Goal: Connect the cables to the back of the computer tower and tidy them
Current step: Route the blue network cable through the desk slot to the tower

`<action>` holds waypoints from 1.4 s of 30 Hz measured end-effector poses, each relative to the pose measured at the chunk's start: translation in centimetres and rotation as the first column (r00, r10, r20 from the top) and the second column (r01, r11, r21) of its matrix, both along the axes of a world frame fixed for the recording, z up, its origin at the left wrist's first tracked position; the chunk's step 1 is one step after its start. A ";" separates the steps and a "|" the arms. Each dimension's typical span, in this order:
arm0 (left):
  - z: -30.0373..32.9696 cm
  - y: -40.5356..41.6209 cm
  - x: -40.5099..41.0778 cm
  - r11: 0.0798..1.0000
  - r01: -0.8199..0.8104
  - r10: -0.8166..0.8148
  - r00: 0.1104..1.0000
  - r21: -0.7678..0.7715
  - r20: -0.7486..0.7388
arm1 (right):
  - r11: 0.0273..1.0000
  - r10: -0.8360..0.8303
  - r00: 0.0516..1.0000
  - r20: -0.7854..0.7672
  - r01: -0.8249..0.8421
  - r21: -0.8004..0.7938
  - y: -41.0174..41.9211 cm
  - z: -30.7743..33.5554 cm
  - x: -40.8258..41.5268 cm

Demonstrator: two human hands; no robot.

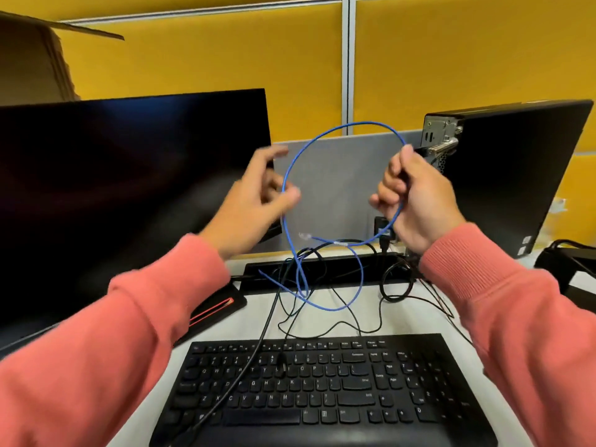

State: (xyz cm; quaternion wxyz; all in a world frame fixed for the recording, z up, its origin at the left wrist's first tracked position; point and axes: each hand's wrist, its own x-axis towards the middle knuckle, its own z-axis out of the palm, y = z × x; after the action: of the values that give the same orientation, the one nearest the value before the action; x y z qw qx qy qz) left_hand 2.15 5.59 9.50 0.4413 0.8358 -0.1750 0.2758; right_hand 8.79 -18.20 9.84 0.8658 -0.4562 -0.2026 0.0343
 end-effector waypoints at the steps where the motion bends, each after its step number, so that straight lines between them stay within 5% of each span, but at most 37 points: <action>1: -2.0 0.3 -0.6 0.998 0.035 -0.032 0.997 0.045 -0.071 | 1.000 -0.020 1.000 0.004 0.020 0.017 -0.3 0.6 0.1; 4: -7.1 0.5 -2.0 0.957 0.206 -0.116 0.917 0.204 -0.382 | 0.993 -0.106 0.994 -0.008 0.106 0.052 -0.8 1.4 0.0; 6: -9.3 0.4 -2.2 0.877 0.245 -0.024 0.882 0.413 -0.471 | 0.977 -0.178 0.984 -0.026 0.180 0.111 -0.9 2.0 -0.2; 8: -10.5 0.5 -1.7 0.672 0.177 0.115 0.934 0.719 -0.337 | 0.953 -0.249 0.968 -0.034 0.251 0.167 -1.3 2.6 -0.4; 11: -10.7 0.9 -0.3 0.481 0.122 0.135 0.968 0.868 -0.210 | 0.926 -0.317 0.948 -0.036 0.318 0.201 -2.1 3.3 -0.6; 15: -8.6 2.3 2.0 0.615 -0.057 0.114 0.993 0.787 -0.017 | 0.908 -0.365 0.929 -0.069 0.371 0.192 -3.0 3.2 -0.5; 18: -5.8 3.2 4.0 0.660 -0.307 0.306 0.943 0.685 0.128 | 0.902 -0.351 0.929 -0.115 0.369 0.224 -3.3 2.4 -0.4; 20: -3.9 2.7 4.9 0.703 -0.403 0.452 0.889 0.586 0.069 | 0.906 -0.322 0.935 -0.148 0.350 0.241 -3.5 1.9 -0.3; 23: -2.2 0.9 6.1 0.603 -0.475 0.596 0.802 0.641 0.034 | 0.909 -0.266 0.944 -0.193 0.312 0.276 -3.9 1.5 -0.5; 25: -2.0 -0.1 7.3 0.534 -0.438 0.627 0.779 0.723 0.008 | 0.906 -0.214 0.952 -0.220 0.277 0.319 -4.2 1.4 -0.6; 32: -4.5 -2.6 13.1 0.752 -0.268 0.531 0.788 0.602 -0.312 | 0.891 -0.073 0.956 -0.284 0.191 0.413 -4.2 0.9 -0.5; 36: -7.0 -2.8 13.9 0.774 -0.010 0.416 0.762 0.634 -0.496 | 0.860 0.003 0.942 -0.337 0.169 0.481 -3.9 -0.1 0.2; 42: -5.5 -0.9 12.2 0.827 0.007 0.342 0.788 0.563 -0.512 | 0.814 0.025 0.946 -0.322 0.167 0.556 -3.0 -1.0 1.3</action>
State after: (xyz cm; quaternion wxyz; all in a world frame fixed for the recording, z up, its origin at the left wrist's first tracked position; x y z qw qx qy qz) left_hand 14.33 4.65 3.99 0.1942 0.9806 -0.0199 -0.0197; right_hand 10.05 -21.24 8.84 0.9846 -0.1686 -0.0455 0.0108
